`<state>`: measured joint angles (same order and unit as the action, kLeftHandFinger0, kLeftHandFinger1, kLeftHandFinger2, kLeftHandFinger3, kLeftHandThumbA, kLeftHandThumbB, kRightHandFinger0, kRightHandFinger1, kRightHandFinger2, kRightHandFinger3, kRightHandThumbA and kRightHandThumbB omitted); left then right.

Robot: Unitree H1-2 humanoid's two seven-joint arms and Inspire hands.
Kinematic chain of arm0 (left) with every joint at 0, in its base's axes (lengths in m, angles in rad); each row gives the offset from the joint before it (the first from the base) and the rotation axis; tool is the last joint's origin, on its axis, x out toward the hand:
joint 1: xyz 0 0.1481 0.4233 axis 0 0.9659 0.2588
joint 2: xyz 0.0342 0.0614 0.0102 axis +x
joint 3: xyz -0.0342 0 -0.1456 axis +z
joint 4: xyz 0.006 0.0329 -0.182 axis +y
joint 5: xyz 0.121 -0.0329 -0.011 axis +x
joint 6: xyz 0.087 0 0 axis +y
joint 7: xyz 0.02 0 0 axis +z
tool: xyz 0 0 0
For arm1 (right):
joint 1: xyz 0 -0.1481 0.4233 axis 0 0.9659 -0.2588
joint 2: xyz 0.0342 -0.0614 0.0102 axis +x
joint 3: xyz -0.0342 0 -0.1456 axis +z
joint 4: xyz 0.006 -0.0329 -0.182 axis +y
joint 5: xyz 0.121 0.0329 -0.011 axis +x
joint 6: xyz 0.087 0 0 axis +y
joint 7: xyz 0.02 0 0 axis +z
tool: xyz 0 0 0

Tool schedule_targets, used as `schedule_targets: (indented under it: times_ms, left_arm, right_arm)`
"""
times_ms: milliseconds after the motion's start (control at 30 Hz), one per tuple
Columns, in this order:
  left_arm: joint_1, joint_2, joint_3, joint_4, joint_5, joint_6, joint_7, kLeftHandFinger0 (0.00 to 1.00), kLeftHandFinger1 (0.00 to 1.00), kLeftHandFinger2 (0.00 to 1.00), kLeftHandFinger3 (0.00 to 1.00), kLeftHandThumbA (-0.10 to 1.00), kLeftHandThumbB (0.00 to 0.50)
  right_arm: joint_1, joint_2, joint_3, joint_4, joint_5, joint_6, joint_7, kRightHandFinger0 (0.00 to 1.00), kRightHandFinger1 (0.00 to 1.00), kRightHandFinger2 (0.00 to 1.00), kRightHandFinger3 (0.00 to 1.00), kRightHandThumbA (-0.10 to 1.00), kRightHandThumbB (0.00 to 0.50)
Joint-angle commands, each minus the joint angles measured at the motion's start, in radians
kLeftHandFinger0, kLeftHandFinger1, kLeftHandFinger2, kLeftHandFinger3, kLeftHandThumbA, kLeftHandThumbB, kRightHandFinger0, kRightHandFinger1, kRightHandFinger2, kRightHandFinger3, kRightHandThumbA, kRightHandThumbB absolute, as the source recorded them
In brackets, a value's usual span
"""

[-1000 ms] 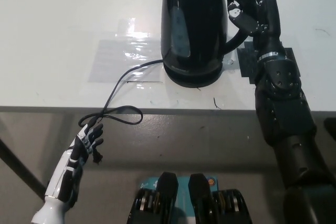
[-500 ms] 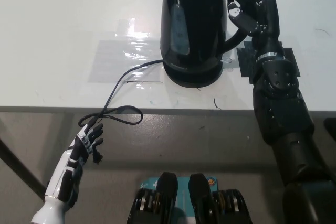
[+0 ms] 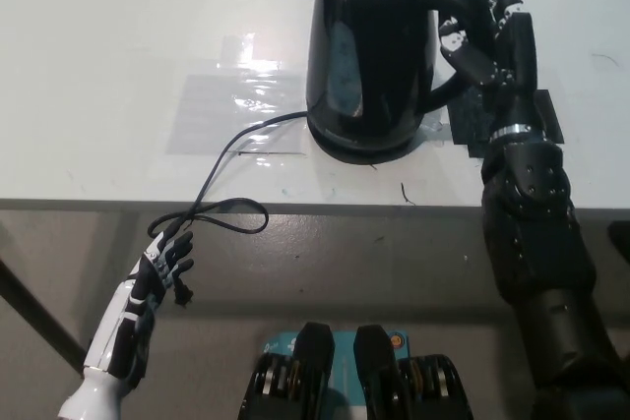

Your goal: A kettle and its base are kept separately on the desk infront of the robot and the robot uses its right hand to lift the kettle by its handle and places it on its base to align it correctly.

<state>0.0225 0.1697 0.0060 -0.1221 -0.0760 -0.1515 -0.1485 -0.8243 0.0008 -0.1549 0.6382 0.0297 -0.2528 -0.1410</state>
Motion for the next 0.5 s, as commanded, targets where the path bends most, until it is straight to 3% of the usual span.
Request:
schedule_targets:
  times_ms: [0, 233, 467]
  left_arm:
    - [-0.014, 0.012, 0.005, -0.009, -0.007, -0.047, -0.01, 1.0, 1.0, 1.0, 1.0, 1.0, 0.119]
    - [-0.013, 0.012, 0.006, -0.01, -0.011, -0.04, -0.011, 1.0, 1.0, 1.0, 1.0, 1.0, 0.148]
    - [-0.013, 0.011, 0.006, -0.011, -0.013, -0.043, -0.011, 1.0, 1.0, 1.0, 1.0, 1.0, 0.137]
  right_arm:
    - [-0.041, 0.004, -0.002, -0.127, 0.049, -0.021, 0.021, 0.01, 0.35, 0.72, 0.71, -0.1, 0.084]
    - [-0.027, 0.005, -0.006, -0.146, 0.052, -0.001, 0.017, 0.05, 0.39, 0.74, 0.7, -0.1, 0.091]
    - [-0.052, 0.007, -0.015, -0.071, 0.06, -0.026, 0.017, 0.0, 0.38, 0.73, 0.67, -0.1, 0.097]
